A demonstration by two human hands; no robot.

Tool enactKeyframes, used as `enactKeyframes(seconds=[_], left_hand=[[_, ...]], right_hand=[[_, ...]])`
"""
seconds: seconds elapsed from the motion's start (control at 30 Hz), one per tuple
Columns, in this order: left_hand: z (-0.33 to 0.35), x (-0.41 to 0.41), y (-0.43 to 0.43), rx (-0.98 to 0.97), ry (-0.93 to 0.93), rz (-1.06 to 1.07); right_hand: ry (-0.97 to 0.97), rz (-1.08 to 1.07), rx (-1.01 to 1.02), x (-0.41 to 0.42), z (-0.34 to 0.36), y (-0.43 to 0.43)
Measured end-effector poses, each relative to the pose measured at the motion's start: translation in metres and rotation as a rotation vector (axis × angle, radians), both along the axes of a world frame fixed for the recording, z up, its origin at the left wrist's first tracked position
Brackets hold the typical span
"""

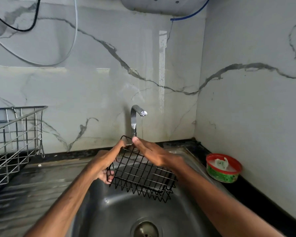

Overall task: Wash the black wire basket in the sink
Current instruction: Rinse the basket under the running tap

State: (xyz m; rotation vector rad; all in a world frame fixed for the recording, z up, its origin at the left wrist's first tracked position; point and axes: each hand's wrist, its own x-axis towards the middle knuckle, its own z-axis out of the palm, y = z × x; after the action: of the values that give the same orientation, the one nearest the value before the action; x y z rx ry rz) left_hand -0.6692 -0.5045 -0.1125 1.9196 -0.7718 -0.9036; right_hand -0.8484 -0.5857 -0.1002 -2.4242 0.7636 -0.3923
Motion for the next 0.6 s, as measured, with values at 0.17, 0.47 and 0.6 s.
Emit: enactKeyframes(seconds=[0.17, 0.47, 0.6], left_hand=[[0.002, 0.024, 0.005, 0.017, 0.032, 0.013], [0.007, 0.027, 0.009, 0.006, -0.034, 0.067], [0.008, 0.029, 0.010, 0.061, 0.026, 0.074]], right_hand=[[0.102, -0.196, 0.081, -0.051, -0.010, -0.013], [0.016, 0.050, -0.145, 0.006, 0.002, 0.004], [-0.021, 0.070, -0.161, 0.020, 0.002, 0.006]])
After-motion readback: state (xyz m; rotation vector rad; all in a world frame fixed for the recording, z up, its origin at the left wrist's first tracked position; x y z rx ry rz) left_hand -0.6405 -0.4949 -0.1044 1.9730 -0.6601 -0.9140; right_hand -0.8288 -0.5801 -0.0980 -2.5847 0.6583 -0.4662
